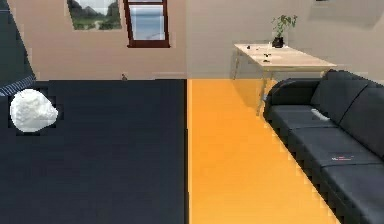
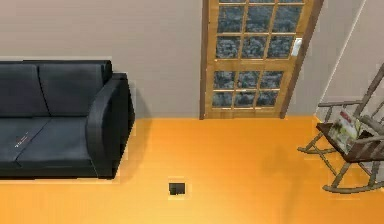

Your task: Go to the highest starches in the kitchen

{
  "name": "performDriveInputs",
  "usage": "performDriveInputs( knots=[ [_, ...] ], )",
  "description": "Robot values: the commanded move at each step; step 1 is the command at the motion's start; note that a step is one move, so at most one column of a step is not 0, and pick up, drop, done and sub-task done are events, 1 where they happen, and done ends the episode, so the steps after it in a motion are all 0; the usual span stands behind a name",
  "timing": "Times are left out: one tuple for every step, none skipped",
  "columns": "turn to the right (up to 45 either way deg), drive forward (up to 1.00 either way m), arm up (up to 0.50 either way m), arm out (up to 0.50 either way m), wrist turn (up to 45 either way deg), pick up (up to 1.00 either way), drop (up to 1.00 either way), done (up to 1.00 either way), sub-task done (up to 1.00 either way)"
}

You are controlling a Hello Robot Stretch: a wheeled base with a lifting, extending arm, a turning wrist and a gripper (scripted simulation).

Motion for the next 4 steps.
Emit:
performDriveInputs(
  knots=[
    [-45.0, 0.00, 0.00, 0.00, 0.0, 0.00, 0.00, 0.00, 0.00],
    [-6.0, 0.00, 0.00, 0.00, 0.0, 0.00, 0.00, 0.00, 0.00],
    [0.0, 1.00, 0.00, 0.00, 0.0, 0.00, 0.00, 0.00, 0.00],
    [-9.0, 0.00, 0.00, 0.00, 0.0, 0.00, 0.00, 0.00, 0.00]
  ],
)
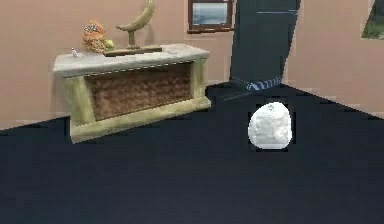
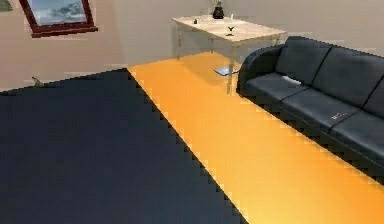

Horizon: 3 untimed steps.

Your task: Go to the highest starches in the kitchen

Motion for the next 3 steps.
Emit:
performDriveInputs(
  knots=[
    [0.0, 0.05, 0.00, 0.00, 0.0, 0.00, 0.00, 0.00, 0.00],
    [-27.0, 0.00, 0.00, 0.00, 0.0, 0.00, 0.00, 0.00, 0.00],
    [0.0, 1.00, 0.00, 0.00, 0.0, 0.00, 0.00, 0.00, 0.00]
  ],
)
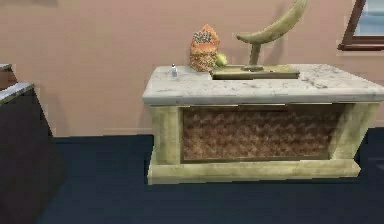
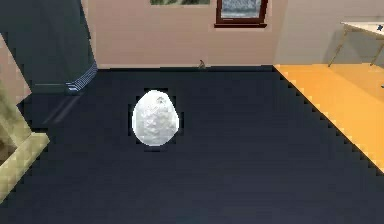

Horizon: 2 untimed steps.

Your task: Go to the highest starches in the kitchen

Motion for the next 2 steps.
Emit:
performDriveInputs(
  knots=[
    [-15.0, 0.00, 0.00, 0.00, 0.0, 0.00, 0.00, 0.00, 0.00],
    [0.0, 0.15, 0.00, 0.00, 0.0, 0.00, 0.00, 0.00, 0.00]
  ],
)
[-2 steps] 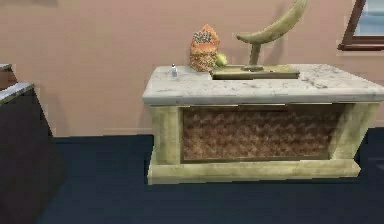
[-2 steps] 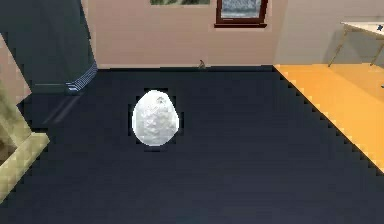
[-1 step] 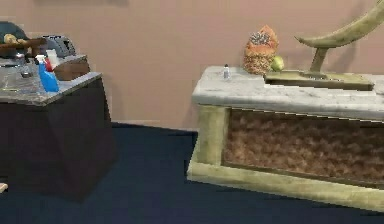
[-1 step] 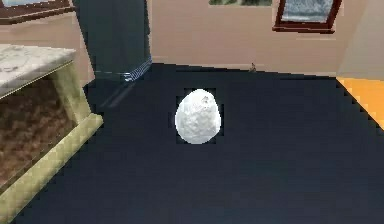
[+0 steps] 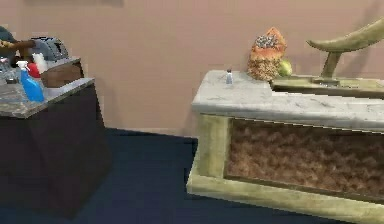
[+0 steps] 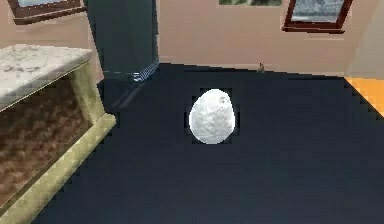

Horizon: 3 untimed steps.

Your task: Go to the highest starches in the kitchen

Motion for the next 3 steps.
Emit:
performDriveInputs(
  knots=[
    [-18.0, 0.00, 0.00, 0.00, 0.0, 0.00, 0.00, 0.00, 0.00],
    [0.0, 0.80, 0.00, 0.00, 0.0, 0.00, 0.00, 0.00, 0.00],
    [-24.0, 0.00, 0.00, 0.00, 0.0, 0.00, 0.00, 0.00, 0.00]
  ],
)
